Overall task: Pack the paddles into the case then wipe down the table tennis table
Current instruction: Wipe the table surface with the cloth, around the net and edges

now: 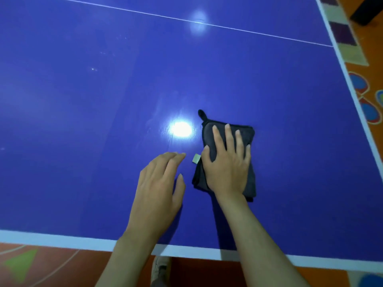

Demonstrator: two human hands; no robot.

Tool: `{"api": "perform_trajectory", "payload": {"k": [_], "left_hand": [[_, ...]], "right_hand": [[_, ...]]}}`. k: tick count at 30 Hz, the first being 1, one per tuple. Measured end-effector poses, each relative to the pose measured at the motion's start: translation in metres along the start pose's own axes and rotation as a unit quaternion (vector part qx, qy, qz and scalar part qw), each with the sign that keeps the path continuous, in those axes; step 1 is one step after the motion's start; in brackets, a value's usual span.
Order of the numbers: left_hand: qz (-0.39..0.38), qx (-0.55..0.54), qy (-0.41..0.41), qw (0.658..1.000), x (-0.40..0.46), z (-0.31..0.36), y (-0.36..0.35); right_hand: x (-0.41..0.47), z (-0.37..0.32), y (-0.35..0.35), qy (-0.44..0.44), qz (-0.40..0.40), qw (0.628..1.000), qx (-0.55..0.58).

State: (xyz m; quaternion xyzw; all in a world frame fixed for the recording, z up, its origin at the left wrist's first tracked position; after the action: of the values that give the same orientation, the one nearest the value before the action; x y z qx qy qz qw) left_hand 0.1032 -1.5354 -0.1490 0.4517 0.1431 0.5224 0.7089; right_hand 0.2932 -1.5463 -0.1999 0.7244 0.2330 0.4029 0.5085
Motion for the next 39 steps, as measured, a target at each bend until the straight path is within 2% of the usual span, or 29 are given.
{"api": "perform_trajectory", "payload": {"k": [5, 13, 18, 31, 34, 39], "left_hand": [[-0.002, 0.008, -0.068, 0.998, 0.023, -0.017, -0.009], [-0.011, 0.028, -0.081, 0.996, 0.024, -0.010, -0.017], [-0.028, 0.090, -0.039, 0.995, 0.009, 0.009, -0.020], [-0.008, 0.088, 0.008, 0.996, -0.067, 0.081, -0.020], [-0.017, 0.078, 0.004, 0.997, -0.072, 0.086, -0.027], [-0.003, 0.052, 0.007, 0.999, -0.054, 0.084, -0.038]], "right_hand": [[0.068, 0.010, -0.023, -0.013, 0.007, 1.000, 0.003], [0.120, 0.029, -0.036, 0.046, -0.021, 0.998, 0.030], [0.080, 0.035, -0.022, 0.046, -0.026, 0.998, 0.031], [-0.168, 0.091, 0.075, 0.045, -0.037, 0.997, 0.041], [-0.163, 0.098, 0.075, 0.052, -0.038, 0.997, 0.041], [-0.098, 0.105, 0.055, 0.034, -0.042, 0.998, 0.030]]}}
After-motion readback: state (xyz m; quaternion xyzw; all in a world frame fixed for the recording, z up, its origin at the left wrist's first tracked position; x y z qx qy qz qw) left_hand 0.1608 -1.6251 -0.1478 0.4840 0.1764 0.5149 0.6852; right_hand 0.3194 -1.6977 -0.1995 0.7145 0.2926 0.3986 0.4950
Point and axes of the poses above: each hand's wrist, its own x-axis towards the middle knuckle, its own y-axis out of the back of the hand, z = x × y, the point moved 1 cm from there along x, towards the middle knuckle, and after that the axes turned 11 degrees about z, right-handed, at the moved point
